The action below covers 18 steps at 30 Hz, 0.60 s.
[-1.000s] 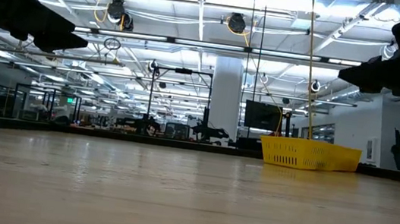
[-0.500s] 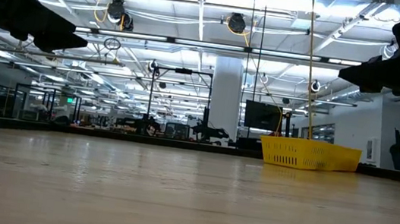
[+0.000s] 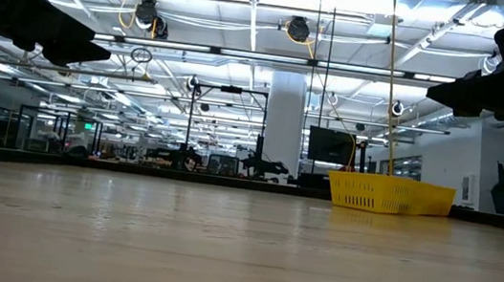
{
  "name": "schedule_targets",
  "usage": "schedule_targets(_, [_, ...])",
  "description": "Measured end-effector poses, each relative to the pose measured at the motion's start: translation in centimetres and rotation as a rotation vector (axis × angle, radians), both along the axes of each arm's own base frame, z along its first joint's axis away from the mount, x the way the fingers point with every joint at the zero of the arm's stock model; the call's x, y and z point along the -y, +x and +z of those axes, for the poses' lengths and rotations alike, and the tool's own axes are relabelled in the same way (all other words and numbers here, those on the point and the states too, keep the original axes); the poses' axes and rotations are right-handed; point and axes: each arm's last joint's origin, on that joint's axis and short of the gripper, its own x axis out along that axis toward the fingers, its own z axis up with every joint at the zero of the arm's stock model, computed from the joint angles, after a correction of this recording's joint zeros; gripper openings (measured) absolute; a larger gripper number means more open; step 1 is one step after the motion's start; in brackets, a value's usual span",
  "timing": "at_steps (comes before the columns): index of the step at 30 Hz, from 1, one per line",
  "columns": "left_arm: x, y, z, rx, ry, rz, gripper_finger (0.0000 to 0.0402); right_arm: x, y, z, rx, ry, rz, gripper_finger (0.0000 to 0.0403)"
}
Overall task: Pick & Place Office items
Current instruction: Return to Home Position
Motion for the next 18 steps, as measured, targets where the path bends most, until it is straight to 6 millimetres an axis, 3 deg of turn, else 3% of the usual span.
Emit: schedule_targets(18, [0.0, 0.0, 0.0, 0.0, 0.0, 0.0, 0.0305, 0.0, 0.0, 0.0, 0.0, 0.0, 0.0, 0.0118])
